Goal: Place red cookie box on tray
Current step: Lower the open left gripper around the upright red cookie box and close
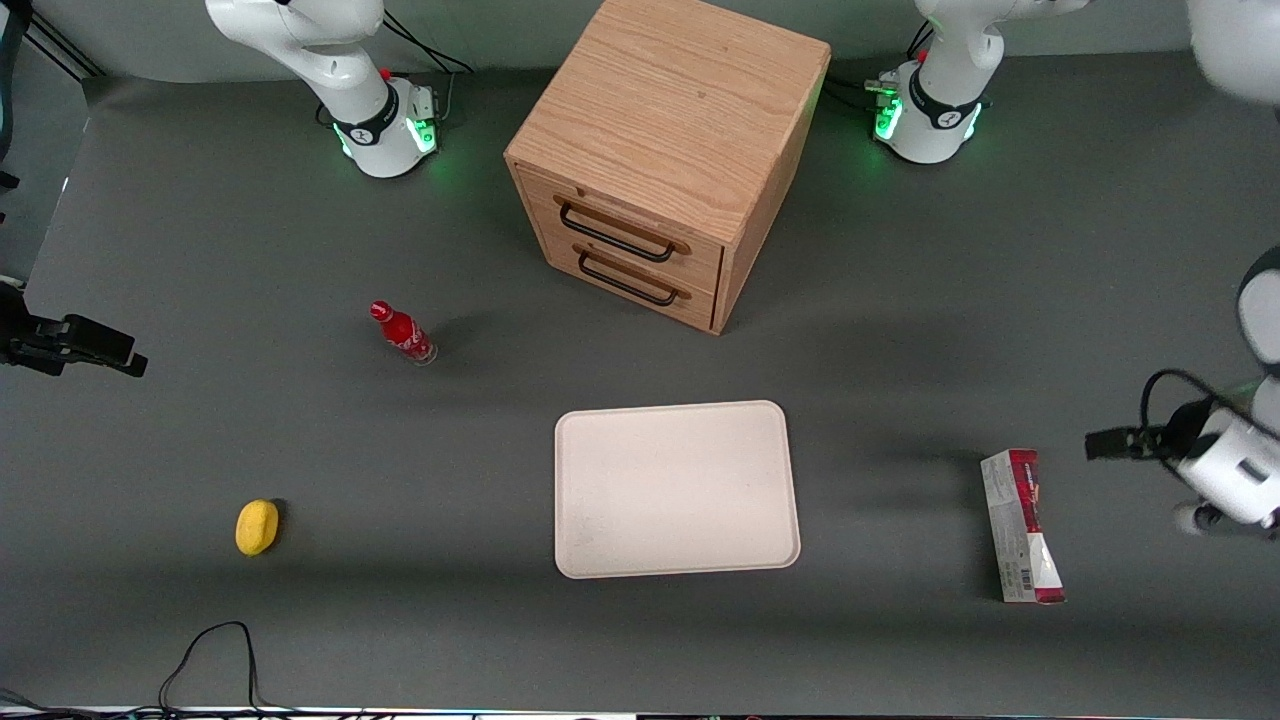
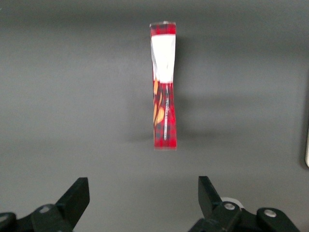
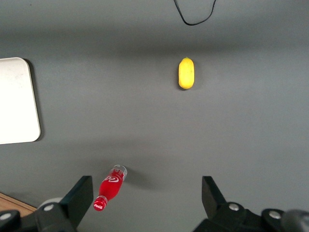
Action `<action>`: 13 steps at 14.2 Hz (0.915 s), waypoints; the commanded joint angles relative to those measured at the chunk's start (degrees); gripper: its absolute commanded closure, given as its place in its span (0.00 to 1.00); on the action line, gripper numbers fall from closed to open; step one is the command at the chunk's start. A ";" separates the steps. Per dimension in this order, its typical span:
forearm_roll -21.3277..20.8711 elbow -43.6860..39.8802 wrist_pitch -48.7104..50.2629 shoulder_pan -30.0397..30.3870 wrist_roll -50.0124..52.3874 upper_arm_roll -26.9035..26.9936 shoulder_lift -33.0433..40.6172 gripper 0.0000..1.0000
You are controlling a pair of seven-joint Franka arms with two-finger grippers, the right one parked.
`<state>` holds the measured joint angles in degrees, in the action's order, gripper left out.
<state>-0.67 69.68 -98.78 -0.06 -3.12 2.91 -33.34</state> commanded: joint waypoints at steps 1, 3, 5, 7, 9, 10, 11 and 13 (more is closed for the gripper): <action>-0.12 -6.84 -3.84 -3.27 5.99 1.93 -8.39 0.00; -0.04 -6.40 -9.65 -3.89 8.83 1.93 -11.81 0.00; -0.21 -6.31 -15.97 -3.98 8.83 1.93 -15.42 0.00; -0.21 -2.82 -24.48 -4.42 8.83 1.93 -17.01 0.00; -0.21 0.09 -33.10 -4.51 8.57 2.10 -19.12 0.00; -0.21 0.10 -34.97 -4.51 8.66 2.10 -20.26 0.01; -0.21 0.02 -35.51 -4.42 8.57 2.19 -20.97 0.10; -0.21 -0.07 -34.64 -4.42 7.87 3.33 -20.89 0.55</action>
<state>-0.68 69.18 -133.98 -3.55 4.60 4.34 -55.01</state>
